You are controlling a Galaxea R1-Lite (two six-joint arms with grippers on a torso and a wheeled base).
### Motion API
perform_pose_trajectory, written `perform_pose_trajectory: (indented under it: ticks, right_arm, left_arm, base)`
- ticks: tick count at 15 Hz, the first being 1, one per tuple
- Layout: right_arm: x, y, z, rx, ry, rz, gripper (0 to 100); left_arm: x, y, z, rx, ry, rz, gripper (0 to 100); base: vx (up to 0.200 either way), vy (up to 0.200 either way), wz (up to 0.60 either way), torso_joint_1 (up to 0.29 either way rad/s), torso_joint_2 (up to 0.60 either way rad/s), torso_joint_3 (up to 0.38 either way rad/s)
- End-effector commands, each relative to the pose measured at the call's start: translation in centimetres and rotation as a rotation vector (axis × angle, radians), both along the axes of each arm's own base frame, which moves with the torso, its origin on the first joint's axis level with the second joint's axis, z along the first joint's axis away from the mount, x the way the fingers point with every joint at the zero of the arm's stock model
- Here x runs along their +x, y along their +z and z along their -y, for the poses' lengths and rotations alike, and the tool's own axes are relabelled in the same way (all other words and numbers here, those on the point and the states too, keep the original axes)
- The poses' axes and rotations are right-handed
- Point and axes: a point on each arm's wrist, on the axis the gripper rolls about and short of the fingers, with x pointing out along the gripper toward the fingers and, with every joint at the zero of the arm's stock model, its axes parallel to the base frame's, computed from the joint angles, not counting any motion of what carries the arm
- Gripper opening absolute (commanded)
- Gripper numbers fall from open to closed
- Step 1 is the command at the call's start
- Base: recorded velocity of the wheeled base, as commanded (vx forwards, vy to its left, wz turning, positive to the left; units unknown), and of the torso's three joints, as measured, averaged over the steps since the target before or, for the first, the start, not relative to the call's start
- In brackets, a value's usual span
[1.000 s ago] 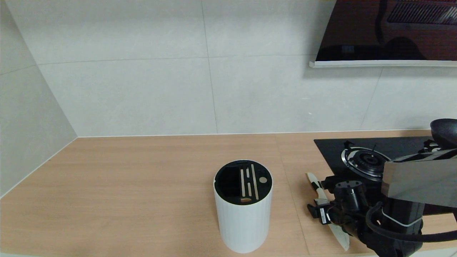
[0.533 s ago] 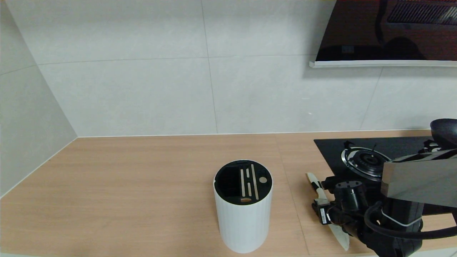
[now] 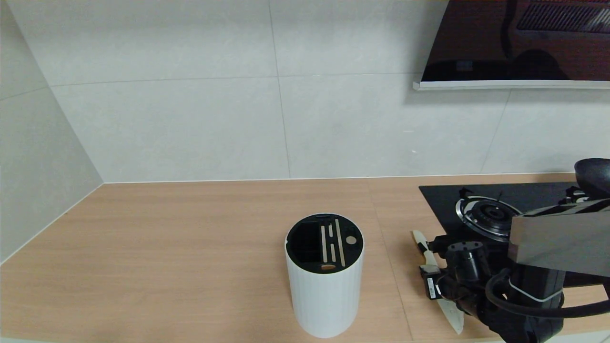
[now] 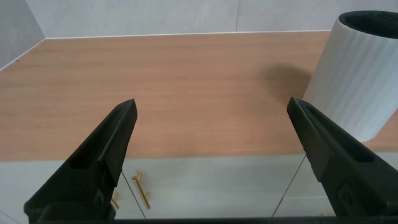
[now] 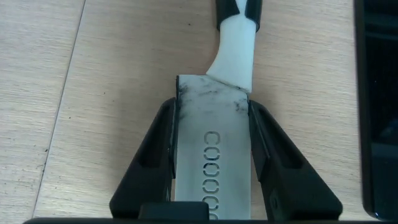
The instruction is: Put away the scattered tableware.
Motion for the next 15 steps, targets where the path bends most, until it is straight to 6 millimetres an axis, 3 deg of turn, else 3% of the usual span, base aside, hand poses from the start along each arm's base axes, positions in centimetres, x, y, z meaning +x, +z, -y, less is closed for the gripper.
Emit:
perform_pose_trajectory:
  ticks: [1, 6, 7, 10, 14, 15]
  right_arm:
    - [0.0, 1.3, 0.0, 0.013, -0.001, 0.035, 0]
    - [-2.1, 8.2, -0.1, 0.079, 0.024, 0.202, 0]
    - [-3.3, 10.5, -0.3, 0.098, 0.048, 0.246, 0]
    - [-6.1, 14.6, -0.8, 0.124, 0.106, 0.282, 0]
    - [-9.0, 18.0, -0.7, 0.166, 0.162, 0.348, 0]
    - [-9.1, 18.0, -0.7, 0.167, 0.163, 0.35, 0]
  left_arm:
    - [0.0, 0.0, 0.0, -0.001, -0.001, 0.0, 100]
    - [0.0, 0.0, 0.0, 0.003, -0.001, 0.0, 100]
    - [0.0, 0.0, 0.0, 0.006, -0.004, 0.001, 100]
    - [0.0, 0.0, 0.0, 0.012, -0.006, 0.0, 100]
    - [0.0, 0.0, 0.0, 0.009, -0.004, 0.0, 100]
    - [0.0, 0.0, 0.0, 0.009, -0.004, 0.001, 100]
  base:
    - [0.0, 0.0, 0.0, 0.0, 0.0, 0.0]
    - [0.0, 0.0, 0.0, 0.0, 0.0, 0.0]
    - [0.0, 0.0, 0.0, 0.0, 0.0, 0.0]
    - [0.0, 0.0, 0.0, 0.0, 0.0, 0.0]
    - [0.0, 0.0, 0.0, 0.0, 0.0, 0.0]
    - [0.0, 0.0, 0.0, 0.0, 0.0, 0.0]
